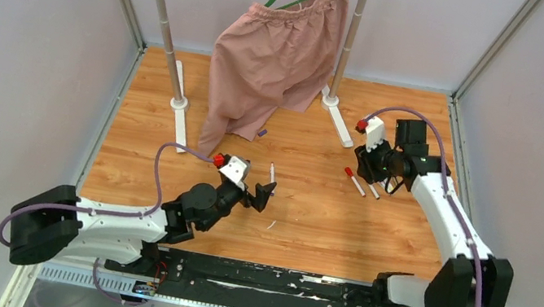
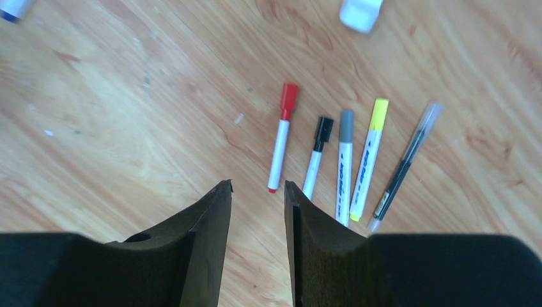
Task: Insert the pens into the pen caps
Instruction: Place the pen at the center of the board, then pick up the pen from the center of the board.
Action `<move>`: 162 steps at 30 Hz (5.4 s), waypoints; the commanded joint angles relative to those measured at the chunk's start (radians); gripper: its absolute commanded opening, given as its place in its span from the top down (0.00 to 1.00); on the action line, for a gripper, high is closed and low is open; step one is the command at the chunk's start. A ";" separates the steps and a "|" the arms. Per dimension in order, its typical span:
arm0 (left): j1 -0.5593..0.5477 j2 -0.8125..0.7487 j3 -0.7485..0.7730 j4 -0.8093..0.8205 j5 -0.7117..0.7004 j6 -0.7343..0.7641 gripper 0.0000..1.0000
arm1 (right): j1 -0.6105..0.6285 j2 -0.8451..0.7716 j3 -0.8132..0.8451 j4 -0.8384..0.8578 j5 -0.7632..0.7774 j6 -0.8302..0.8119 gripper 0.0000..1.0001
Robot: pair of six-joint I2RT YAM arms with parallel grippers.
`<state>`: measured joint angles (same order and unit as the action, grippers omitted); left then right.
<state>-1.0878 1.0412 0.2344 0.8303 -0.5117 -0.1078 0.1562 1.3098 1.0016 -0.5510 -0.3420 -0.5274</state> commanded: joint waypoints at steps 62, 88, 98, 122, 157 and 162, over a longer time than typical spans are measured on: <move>0.143 0.936 1.007 -1.273 -0.064 -0.785 0.87 | -0.038 -0.345 -0.135 0.266 -0.541 0.196 0.57; 0.145 0.850 0.971 -1.177 -0.037 -0.690 1.00 | -0.060 -0.345 -0.155 0.291 -0.599 0.228 0.57; 0.144 0.557 0.725 -0.909 0.023 -0.661 1.00 | -0.060 -0.327 -0.223 0.408 -0.697 0.309 0.59; 0.134 0.284 0.371 -0.173 0.257 -0.776 1.00 | 0.155 -0.161 -0.416 0.900 -0.690 0.743 0.40; 0.122 0.285 0.218 0.292 0.418 -0.639 0.40 | 0.220 -0.155 -0.304 0.689 -0.732 0.571 1.00; 0.184 0.199 0.170 0.286 0.681 -0.587 0.25 | 0.220 -0.180 -0.260 0.557 -0.839 0.381 1.00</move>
<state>-0.9421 1.3083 0.4179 1.0668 -0.0521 -0.7742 0.3649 1.1679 0.6987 0.1566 -1.0691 0.0784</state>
